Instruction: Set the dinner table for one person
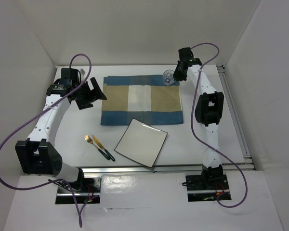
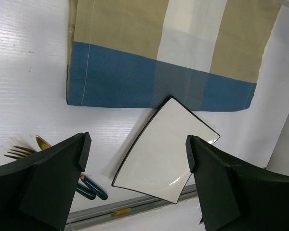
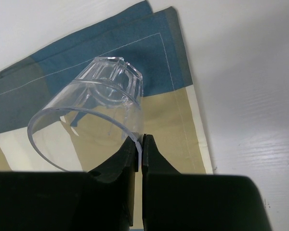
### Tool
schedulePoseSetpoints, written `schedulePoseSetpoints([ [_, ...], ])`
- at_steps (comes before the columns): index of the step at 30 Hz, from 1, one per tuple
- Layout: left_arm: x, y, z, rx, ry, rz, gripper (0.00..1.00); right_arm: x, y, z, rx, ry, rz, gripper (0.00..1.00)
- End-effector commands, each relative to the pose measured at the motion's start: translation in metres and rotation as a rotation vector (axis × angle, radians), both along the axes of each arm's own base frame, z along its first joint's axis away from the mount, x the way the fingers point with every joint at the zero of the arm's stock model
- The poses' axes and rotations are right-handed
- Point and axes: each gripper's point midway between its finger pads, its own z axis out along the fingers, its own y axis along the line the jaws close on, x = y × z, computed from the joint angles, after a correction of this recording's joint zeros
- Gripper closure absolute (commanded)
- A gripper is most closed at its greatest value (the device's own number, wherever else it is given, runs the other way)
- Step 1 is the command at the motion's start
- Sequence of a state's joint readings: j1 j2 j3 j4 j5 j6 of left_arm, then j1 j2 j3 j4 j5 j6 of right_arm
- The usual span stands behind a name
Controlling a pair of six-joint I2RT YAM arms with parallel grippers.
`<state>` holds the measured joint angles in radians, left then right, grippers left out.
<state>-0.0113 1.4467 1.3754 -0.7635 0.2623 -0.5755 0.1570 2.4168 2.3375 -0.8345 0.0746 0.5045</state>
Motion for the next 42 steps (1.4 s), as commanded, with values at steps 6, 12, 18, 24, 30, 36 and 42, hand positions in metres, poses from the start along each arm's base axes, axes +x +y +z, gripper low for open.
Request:
schedulePoseSetpoints([
  [6, -0.005, 0.003, 0.002, 0.031, 0.0, -0.004, 0.0, 0.015, -0.005, -0.002, 0.022, -0.026, -0.028, 1.0],
  [12, -0.013, 0.009, 0.011, 0.062, -0.014, 0.009, 0.0, 0.021, 0.007, 0.007, 0.084, -0.058, -0.005, 0.38],
  [18, -0.017, 0.009, 0.013, 0.062, -0.023, 0.009, 0.0, 0.027, 0.01, 0.057, 0.107, -0.168, 0.006, 0.0],
  [24, -0.022, 0.003, 0.006, 0.053, -0.011, -0.021, 0.0, 0.01, 0.005, 0.134, 0.11, -0.285, 0.011, 0.0],
  [30, -0.05, -0.022, -0.026, 0.118, 0.046, -0.146, 0.07, -0.073, 0.027, 0.187, 0.118, -0.338, 0.14, 0.0],
  [36, -0.096, -0.044, -0.069, 0.108, 0.159, -0.251, 0.1, -0.193, 0.037, 0.134, 0.155, -0.256, 0.271, 0.13],
  [42, -0.102, -0.054, -0.067, 0.103, 0.165, -0.29, 0.07, -0.302, 0.071, 0.072, 0.356, -0.183, 0.495, 0.13],
])
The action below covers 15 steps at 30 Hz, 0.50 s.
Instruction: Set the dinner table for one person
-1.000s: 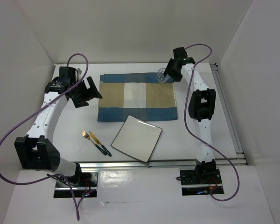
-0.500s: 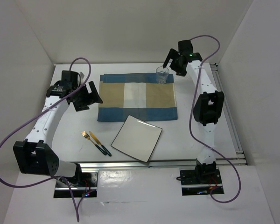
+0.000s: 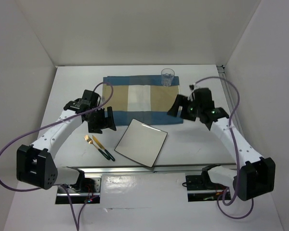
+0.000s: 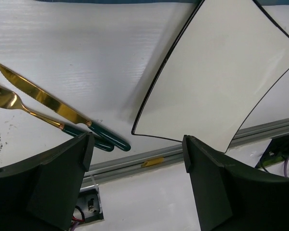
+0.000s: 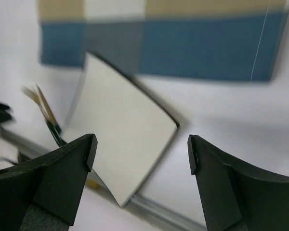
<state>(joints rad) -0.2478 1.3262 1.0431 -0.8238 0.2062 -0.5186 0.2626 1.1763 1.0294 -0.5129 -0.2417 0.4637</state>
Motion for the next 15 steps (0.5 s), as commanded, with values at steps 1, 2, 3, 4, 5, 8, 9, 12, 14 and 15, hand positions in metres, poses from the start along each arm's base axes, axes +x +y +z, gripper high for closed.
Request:
schedulePoseSetpoints([
  [1, 0.011, -0.004, 0.02, -0.011, -0.081, -0.034, 0.07, -0.047, 0.024, -0.054, 0.109, 0.097, 0.148, 0.12],
  [2, 0.01, -0.004, 0.023, -0.011, -0.079, -0.034, 0.06, -0.052, 0.027, -0.058, 0.136, 0.098, 0.153, 0.12],
  [3, 0.011, -0.005, 0.028, -0.017, -0.081, -0.023, 0.06, -0.06, 0.029, -0.057, 0.169, 0.092, 0.159, 0.12],
  [4, 0.011, -0.006, 0.027, -0.006, -0.084, -0.027, 0.06, -0.067, 0.026, -0.071, 0.203, 0.135, 0.135, 0.12],
  [5, 0.014, -0.005, 0.031, -0.003, -0.094, -0.01, 0.05, -0.072, 0.031, -0.07, 0.249, 0.138, 0.164, 0.1],
  [8, 0.011, -0.001, 0.038, 0.052, -0.113, 0.011, 0.02, -0.069, 0.031, -0.088, 0.267, 0.123, 0.159, 0.1],
  [9, 0.013, -0.003, 0.042, 0.056, -0.127, 0.005, 0.02, -0.066, 0.031, -0.096, 0.265, 0.135, 0.157, 0.1],
  [12, 0.012, -0.003, 0.048, 0.045, -0.147, 0.014, 0.01, -0.063, 0.032, -0.112, 0.231, 0.134, 0.196, 0.09],
  [14, 0.009, -0.002, 0.05, 0.046, -0.145, 0.014, 0.01, -0.062, 0.031, -0.125, 0.205, 0.155, 0.212, 0.09],
  [15, 0.009, -0.003, 0.05, 0.042, -0.142, 0.023, 0.01, -0.061, 0.033, -0.126, 0.207, 0.144, 0.23, 0.09],
])
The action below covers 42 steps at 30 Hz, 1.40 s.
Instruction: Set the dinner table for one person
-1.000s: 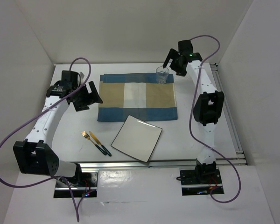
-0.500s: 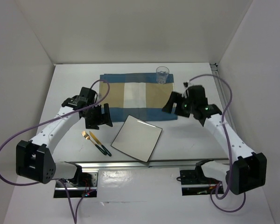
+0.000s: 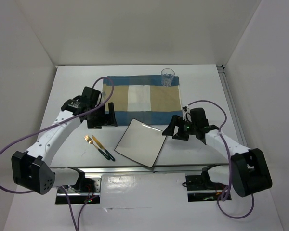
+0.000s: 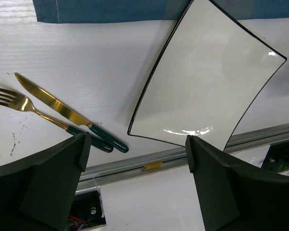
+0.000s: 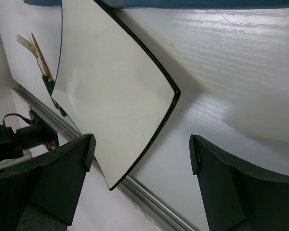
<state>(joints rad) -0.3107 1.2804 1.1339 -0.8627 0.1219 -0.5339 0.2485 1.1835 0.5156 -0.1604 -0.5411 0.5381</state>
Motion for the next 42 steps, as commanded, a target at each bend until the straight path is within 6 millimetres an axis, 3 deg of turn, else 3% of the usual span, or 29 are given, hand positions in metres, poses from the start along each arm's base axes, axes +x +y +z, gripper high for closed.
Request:
schedulePoseSetpoints([
  [1, 0.003, 0.002, 0.019, -0.004, -0.041, 0.036, 0.01, 0.014, 0.008, -0.001, 0.025, -0.102, 0.079, 0.09],
  [3, 0.002, 0.002, 0.021, -0.011, -0.047, 0.043, 0.01, 0.014, 0.013, -0.002, 0.051, -0.103, 0.113, 0.09],
  [7, 0.001, 0.001, 0.02, 0.003, -0.052, 0.034, 0.01, 0.011, 0.016, -0.023, 0.05, -0.076, 0.167, 0.09],
  [12, -0.001, 0.0, 0.02, -0.001, -0.039, 0.05, 0.01, 0.013, 0.02, -0.031, 0.063, -0.089, 0.208, 0.12],
  [17, 0.0, -0.001, 0.023, -0.001, -0.047, 0.053, 0.01, 0.017, 0.022, -0.04, 0.076, -0.079, 0.238, 0.23],
  [36, 0.002, -0.004, 0.013, 0.02, -0.013, 0.081, 0.01, 0.026, 0.023, -0.051, 0.117, -0.066, 0.261, 0.41],
  [42, 0.002, -0.005, 0.01, 0.031, -0.008, 0.076, 0.01, 0.029, 0.025, -0.054, 0.132, -0.053, 0.255, 0.56],
])
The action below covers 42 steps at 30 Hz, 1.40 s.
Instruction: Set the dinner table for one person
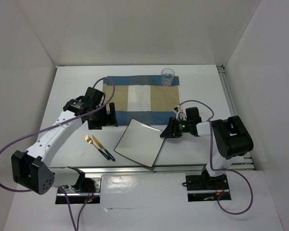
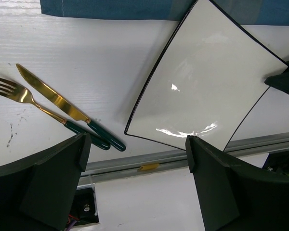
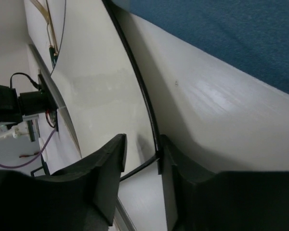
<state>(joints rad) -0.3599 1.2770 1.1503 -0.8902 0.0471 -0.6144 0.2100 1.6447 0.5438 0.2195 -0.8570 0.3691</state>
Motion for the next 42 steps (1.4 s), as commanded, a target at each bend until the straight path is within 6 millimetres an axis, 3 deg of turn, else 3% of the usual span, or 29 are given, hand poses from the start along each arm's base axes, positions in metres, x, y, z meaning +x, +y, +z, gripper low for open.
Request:
schedulePoseSetpoints([
  [1, 0.008, -0.003, 0.011, -0.004, -0.023, 0.019, 0.01, 0.015, -0.005, -0.005, -0.023, -0.045, -0.023, 0.59],
  [7, 0.012, -0.007, 0.009, 0.0, -0.013, 0.01, 0.01, 0.015, -0.007, -0.006, -0.025, -0.035, -0.032, 0.67],
  [11, 0.013, -0.009, 0.012, 0.007, -0.016, 0.005, 0.01, 0.014, -0.01, 0.0, -0.023, -0.03, -0.031, 0.89],
  [12, 0.013, -0.009, 0.012, 0.007, -0.016, 0.005, 0.01, 0.017, -0.012, 0.004, -0.023, -0.029, -0.04, 1.0],
  [18, 0.016, -0.013, 0.012, 0.012, -0.017, -0.012, 0.01, 0.015, -0.017, 0.024, -0.018, -0.074, -0.024, 1.0],
  [27, 0.023, -0.013, 0.022, 0.015, -0.042, -0.016, 0.01, 0.008, -0.01, 0.08, 0.092, -0.113, -0.013, 1.0],
  [37, 0.028, -0.017, 0.033, 0.002, -0.052, -0.02, 0.01, 0.021, -0.007, 0.139, 0.17, -0.13, -0.044, 1.0],
  [42, 0.031, -0.018, 0.033, 0.006, -0.054, -0.028, 0.01, 0.016, -0.004, 0.148, 0.213, -0.098, -0.038, 1.0],
])
